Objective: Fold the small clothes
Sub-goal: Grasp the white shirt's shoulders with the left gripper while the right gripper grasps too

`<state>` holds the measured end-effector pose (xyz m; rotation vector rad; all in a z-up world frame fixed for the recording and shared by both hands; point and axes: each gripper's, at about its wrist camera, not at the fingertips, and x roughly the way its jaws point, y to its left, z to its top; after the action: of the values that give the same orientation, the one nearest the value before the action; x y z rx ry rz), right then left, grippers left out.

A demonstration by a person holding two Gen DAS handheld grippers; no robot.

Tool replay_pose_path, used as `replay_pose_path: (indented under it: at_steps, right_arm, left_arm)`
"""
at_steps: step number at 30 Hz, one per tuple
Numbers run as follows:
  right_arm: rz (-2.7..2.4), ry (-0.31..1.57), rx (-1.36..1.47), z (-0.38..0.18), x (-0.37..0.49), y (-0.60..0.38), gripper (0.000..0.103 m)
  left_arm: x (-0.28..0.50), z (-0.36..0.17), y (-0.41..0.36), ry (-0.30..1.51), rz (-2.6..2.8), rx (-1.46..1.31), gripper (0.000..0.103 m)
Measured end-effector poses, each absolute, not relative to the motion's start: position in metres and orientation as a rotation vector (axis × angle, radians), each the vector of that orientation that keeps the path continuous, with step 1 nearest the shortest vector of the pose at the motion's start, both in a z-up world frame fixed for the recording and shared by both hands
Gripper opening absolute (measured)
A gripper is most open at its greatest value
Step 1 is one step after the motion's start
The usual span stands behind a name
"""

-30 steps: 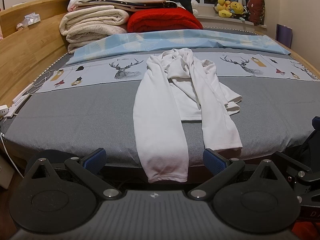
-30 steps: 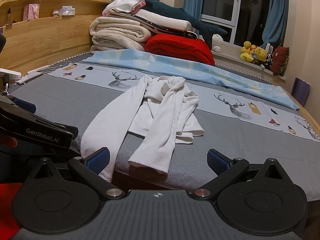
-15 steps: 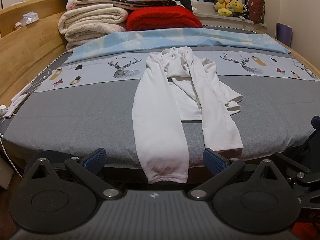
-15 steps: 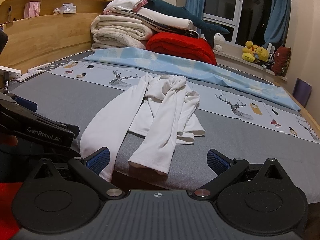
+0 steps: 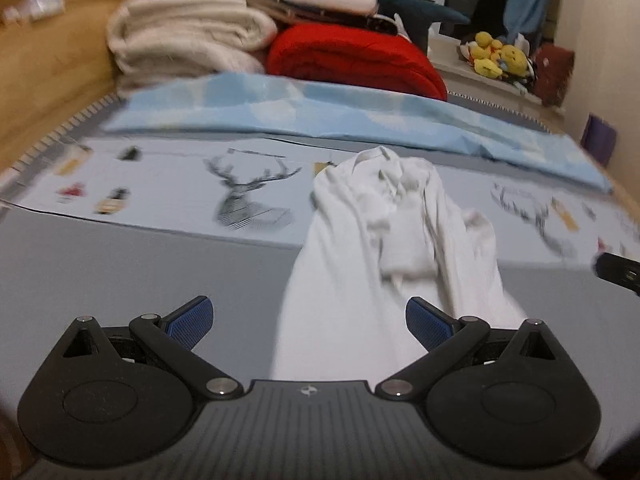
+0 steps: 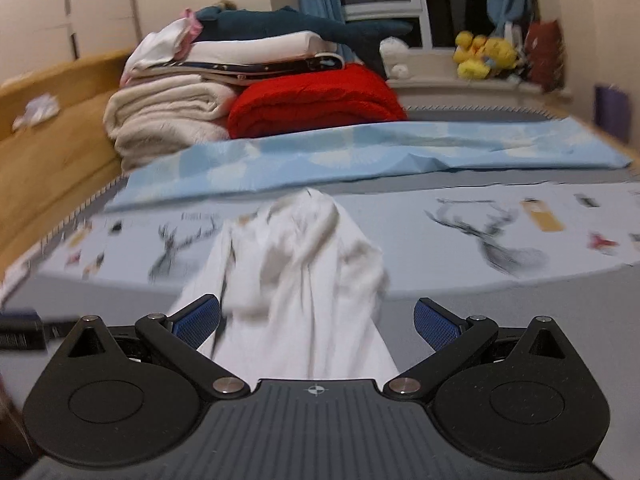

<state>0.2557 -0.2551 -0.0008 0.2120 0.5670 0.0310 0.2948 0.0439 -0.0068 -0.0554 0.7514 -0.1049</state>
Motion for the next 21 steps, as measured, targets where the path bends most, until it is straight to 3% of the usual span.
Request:
replay_pose_path:
  at_steps: [5, 13, 14, 15, 16, 17, 21]
  right_arm:
    - [0.028, 0.654, 0.314, -0.034, 0.42, -0.271, 0.084]
    - [-0.048, 0.866, 0.368, -0.117, 0.578, -0.279, 0.082]
    - [-0.045, 0.886, 0.379, -0.126, 0.586, -0.278, 0.075]
    - [-0.02, 0.893, 0.377, -0.13, 0.59, -0.275, 0.035]
    - [0.016, 0.893, 0.334, -0.131, 0.593, -0.271, 0.004]
    - [0.003, 0.877, 0.27, -0.128, 0.593, -0.267, 0.001]
    - [-0.104, 0.713, 0.09, -0.087, 0.569, -0.276, 0.001]
  left_arm:
    - [0.424, -0.043, 0.037, 0.782, -0.143, -0.136, 0.103]
    - [0.539, -0.118, 0.018, 0.893, -0.256, -0.212, 0.102]
    - [0.546, -0.123, 0.016, 0.888, -0.277, -0.226, 0.095]
    - [0.549, -0.127, 0.014, 0.872, -0.295, -0.228, 0.07]
    - [0.552, -0.129, 0.011, 0.852, -0.316, -0.213, 0.045]
    - [0.555, -0.13, 0.01, 0.849, -0.308, -0.178, 0.007]
    - [0.552, -0.118, 0.033, 0.819, -0.228, -0.196, 0.005]
